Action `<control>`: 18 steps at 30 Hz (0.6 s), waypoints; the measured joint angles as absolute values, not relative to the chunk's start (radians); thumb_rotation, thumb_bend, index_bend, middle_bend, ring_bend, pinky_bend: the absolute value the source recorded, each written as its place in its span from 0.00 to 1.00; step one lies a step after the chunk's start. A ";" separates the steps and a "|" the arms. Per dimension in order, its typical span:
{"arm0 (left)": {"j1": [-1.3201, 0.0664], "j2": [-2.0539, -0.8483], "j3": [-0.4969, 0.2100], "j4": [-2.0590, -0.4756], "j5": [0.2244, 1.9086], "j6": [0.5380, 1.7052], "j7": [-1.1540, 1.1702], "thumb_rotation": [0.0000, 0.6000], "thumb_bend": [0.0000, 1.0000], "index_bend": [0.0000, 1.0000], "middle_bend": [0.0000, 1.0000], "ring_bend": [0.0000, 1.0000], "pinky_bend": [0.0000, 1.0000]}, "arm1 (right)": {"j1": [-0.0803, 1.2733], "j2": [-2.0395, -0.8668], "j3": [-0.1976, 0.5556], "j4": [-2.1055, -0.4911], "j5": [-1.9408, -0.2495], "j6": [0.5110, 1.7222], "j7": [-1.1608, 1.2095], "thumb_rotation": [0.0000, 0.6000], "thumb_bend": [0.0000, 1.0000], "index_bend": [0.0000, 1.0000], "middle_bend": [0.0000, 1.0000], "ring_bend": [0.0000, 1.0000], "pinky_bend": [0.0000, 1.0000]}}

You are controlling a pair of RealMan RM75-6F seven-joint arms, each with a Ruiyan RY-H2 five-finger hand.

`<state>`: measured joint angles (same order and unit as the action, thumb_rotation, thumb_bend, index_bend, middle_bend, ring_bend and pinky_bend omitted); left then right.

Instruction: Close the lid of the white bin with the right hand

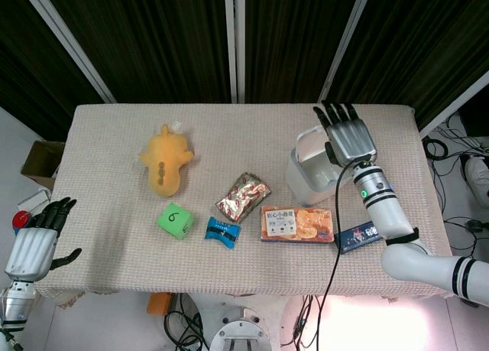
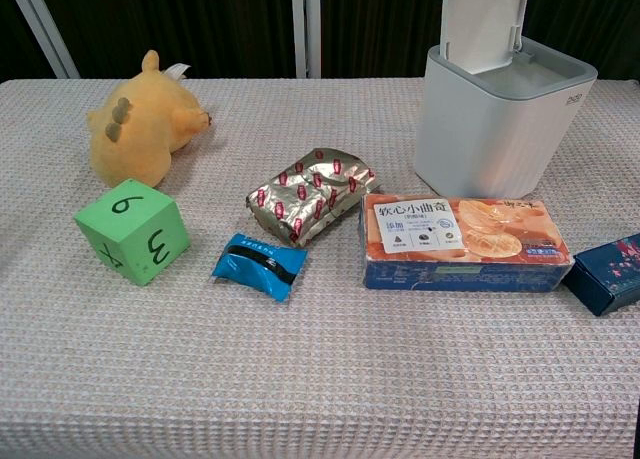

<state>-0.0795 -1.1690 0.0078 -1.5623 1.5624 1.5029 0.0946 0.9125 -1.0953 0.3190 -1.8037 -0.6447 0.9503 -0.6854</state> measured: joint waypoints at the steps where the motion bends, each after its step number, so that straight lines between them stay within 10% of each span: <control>1: -0.080 -1.169 0.008 -1.562 1.561 1.501 0.094 0.98 0.15 0.09 0.09 0.10 0.29 | 0.915 -1.092 0.313 -1.806 -0.645 0.951 -0.687 1.00 0.55 0.00 0.00 0.00 0.00; 18: -0.087 -1.150 0.008 -1.589 1.524 1.454 0.118 0.98 0.15 0.09 0.09 0.10 0.29 | 0.944 -1.079 0.260 -1.786 -0.657 0.928 -0.627 1.00 0.58 0.00 0.00 0.00 0.00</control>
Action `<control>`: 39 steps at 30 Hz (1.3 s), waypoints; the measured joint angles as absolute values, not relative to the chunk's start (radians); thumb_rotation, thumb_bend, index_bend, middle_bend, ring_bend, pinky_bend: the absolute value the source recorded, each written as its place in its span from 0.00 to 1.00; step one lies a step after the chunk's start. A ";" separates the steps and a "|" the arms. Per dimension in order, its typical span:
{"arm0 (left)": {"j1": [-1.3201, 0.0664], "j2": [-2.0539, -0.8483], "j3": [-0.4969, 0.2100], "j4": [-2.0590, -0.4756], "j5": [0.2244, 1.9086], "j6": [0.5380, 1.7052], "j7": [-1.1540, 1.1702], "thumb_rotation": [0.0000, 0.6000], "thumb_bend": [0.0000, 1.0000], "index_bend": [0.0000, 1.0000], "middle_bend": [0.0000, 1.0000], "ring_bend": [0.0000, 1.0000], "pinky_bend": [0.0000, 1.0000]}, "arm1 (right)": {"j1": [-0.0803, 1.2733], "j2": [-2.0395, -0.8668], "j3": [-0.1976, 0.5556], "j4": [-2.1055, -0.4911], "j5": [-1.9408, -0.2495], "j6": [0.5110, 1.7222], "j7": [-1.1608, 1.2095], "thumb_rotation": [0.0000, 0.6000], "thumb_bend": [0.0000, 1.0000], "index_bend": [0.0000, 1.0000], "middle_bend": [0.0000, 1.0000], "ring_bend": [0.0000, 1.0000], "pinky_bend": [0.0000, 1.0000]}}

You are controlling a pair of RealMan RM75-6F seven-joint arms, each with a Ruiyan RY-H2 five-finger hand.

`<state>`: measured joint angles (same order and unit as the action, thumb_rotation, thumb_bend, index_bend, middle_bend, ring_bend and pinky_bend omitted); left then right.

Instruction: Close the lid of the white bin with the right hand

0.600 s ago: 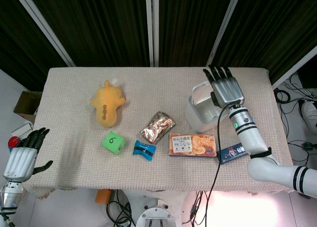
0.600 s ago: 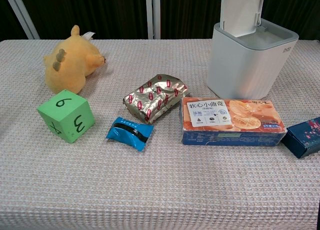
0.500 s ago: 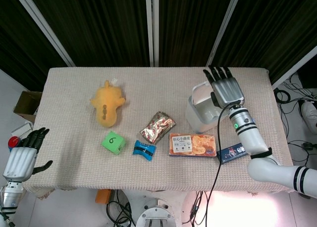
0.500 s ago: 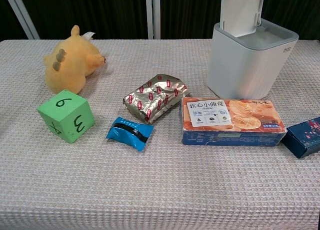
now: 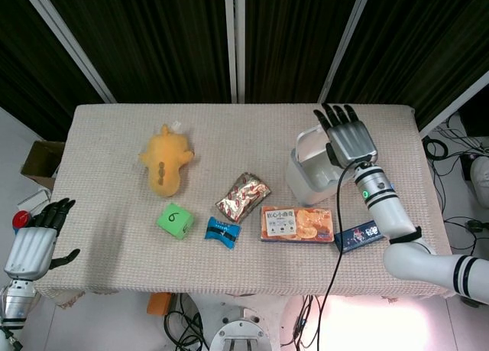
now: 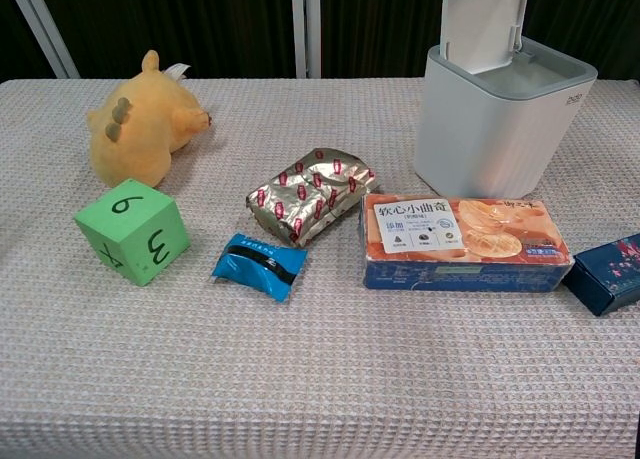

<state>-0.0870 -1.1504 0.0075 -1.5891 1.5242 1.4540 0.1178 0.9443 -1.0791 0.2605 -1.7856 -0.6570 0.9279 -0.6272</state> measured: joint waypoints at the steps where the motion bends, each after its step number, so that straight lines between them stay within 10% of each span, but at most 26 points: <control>1: -0.088 -1.149 0.008 -1.592 1.522 1.451 0.120 0.97 0.15 0.09 0.09 0.10 0.29 | 0.945 -1.077 0.260 -1.785 -0.657 0.918 -0.615 1.00 0.59 0.00 0.00 0.00 0.00; 18: -0.087 -1.138 0.010 -1.606 1.531 1.456 0.124 0.98 0.15 0.09 0.09 0.10 0.29 | 0.957 -1.020 0.239 -1.793 -0.676 0.815 -0.478 1.00 0.71 0.00 0.31 0.00 0.00; 39: -0.089 -1.143 0.014 -1.613 1.529 1.446 0.145 0.98 0.15 0.09 0.09 0.10 0.29 | 0.754 -0.913 0.116 -1.869 -1.100 0.827 -0.233 1.00 0.90 0.00 0.24 0.00 0.00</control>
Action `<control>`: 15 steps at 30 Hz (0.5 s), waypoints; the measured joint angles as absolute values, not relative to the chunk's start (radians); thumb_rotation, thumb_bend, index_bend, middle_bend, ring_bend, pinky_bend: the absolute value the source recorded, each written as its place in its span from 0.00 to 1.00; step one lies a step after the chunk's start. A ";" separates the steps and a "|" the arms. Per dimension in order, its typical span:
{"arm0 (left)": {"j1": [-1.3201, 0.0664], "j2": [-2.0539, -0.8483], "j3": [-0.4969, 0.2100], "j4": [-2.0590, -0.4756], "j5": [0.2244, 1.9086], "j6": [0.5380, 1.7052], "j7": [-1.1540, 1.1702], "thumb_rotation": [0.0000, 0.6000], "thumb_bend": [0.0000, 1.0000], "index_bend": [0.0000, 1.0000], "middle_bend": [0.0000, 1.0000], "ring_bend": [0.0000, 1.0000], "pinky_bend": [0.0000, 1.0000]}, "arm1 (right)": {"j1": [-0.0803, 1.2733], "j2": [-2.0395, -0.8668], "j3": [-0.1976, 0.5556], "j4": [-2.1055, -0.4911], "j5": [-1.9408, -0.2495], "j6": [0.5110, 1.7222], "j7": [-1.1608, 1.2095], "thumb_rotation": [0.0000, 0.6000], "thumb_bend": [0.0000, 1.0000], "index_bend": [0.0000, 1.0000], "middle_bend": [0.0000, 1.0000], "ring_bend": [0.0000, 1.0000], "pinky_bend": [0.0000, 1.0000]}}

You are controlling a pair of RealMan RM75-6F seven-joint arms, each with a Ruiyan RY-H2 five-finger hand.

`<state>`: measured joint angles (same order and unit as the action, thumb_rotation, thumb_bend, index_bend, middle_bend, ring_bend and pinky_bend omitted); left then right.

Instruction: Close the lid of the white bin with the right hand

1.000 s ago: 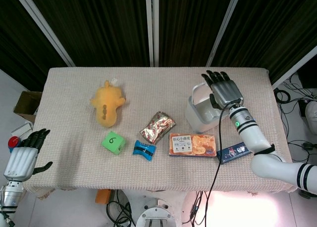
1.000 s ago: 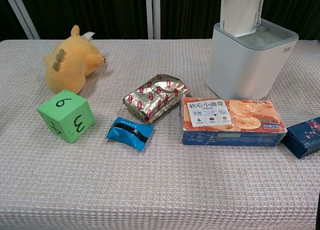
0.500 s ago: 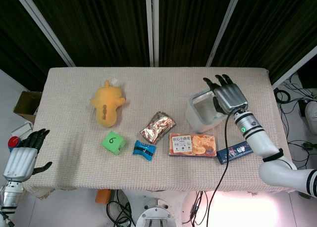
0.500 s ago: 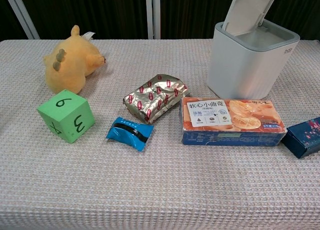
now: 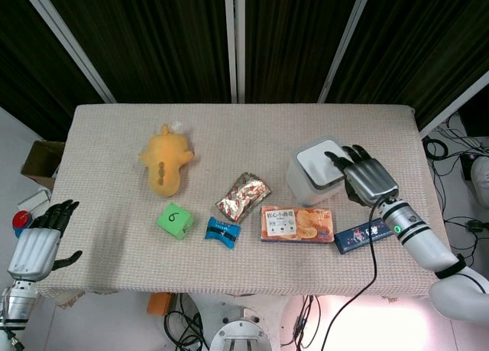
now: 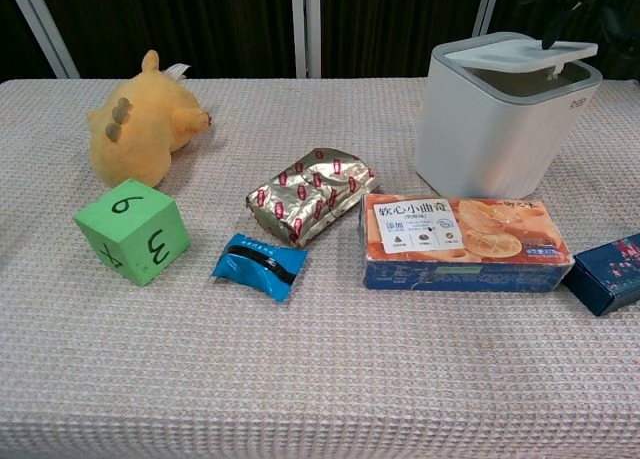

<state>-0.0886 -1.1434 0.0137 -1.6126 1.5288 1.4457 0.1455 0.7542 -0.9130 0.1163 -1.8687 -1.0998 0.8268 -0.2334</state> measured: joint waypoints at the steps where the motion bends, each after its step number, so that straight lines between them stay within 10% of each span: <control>1: -0.089 -1.143 0.013 -1.613 1.527 1.445 0.146 0.98 0.15 0.09 0.09 0.10 0.29 | 0.749 -0.918 0.110 -1.862 -1.112 0.829 -0.235 1.00 0.90 0.00 0.24 0.00 0.00; 15: -0.085 -1.140 0.011 -1.611 1.526 1.452 0.141 0.98 0.16 0.09 0.09 0.10 0.29 | 0.745 -0.984 0.086 -1.815 -1.093 0.824 -0.291 1.00 0.92 0.00 0.24 0.00 0.00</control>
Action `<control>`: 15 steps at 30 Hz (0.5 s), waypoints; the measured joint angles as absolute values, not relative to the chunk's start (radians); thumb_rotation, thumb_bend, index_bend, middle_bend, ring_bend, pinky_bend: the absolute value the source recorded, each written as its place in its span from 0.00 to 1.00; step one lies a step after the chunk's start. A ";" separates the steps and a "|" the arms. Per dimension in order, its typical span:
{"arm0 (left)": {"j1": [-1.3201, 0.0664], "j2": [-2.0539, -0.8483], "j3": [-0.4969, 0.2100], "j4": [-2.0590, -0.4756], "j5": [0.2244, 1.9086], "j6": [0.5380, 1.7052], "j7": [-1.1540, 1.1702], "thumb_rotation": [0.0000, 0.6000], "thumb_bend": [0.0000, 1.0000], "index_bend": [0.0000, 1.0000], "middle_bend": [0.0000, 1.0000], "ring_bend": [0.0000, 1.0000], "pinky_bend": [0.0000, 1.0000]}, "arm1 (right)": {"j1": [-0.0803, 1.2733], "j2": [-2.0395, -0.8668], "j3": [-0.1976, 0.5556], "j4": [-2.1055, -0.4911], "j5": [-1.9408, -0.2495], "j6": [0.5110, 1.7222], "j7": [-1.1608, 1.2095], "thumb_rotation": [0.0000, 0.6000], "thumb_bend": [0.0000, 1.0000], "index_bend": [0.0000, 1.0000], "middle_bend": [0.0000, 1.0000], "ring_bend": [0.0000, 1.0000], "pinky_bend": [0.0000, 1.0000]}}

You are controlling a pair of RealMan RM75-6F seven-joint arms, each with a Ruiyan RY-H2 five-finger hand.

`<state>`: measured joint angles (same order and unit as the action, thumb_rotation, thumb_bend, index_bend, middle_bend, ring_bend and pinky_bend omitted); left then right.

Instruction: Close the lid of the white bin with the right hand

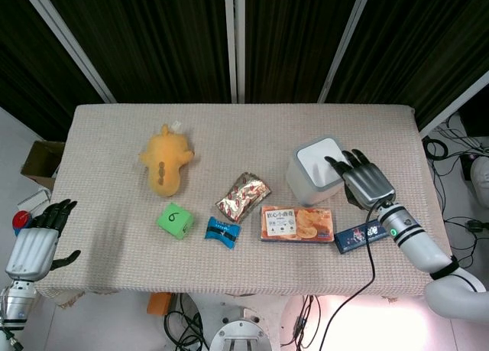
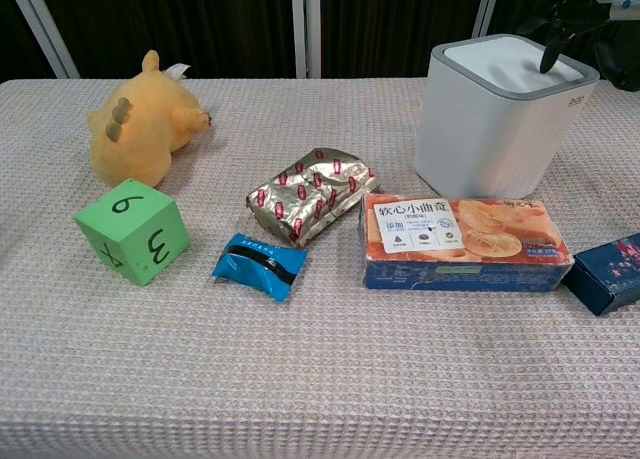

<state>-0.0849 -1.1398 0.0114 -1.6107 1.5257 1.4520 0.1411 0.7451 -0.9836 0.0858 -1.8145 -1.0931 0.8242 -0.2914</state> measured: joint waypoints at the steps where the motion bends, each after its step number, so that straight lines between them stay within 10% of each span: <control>1: -0.085 -1.140 0.011 -1.610 1.526 1.452 0.140 0.98 0.16 0.09 0.09 0.10 0.29 | 0.745 -0.985 0.086 -1.814 -1.092 0.826 -0.293 1.00 0.92 0.00 0.24 0.00 0.00; 11: -0.081 -1.147 0.006 -1.593 1.539 1.478 0.123 0.97 0.16 0.09 0.09 0.10 0.29 | 0.693 -0.969 0.091 -1.848 -1.171 0.965 -0.304 1.00 0.82 0.00 0.07 0.00 0.00; 15: -0.075 -1.156 -0.001 -1.571 1.540 1.497 0.107 0.97 0.15 0.09 0.09 0.10 0.29 | 0.605 -0.957 0.067 -1.864 -1.239 1.123 -0.333 1.00 0.54 0.00 0.00 0.00 0.00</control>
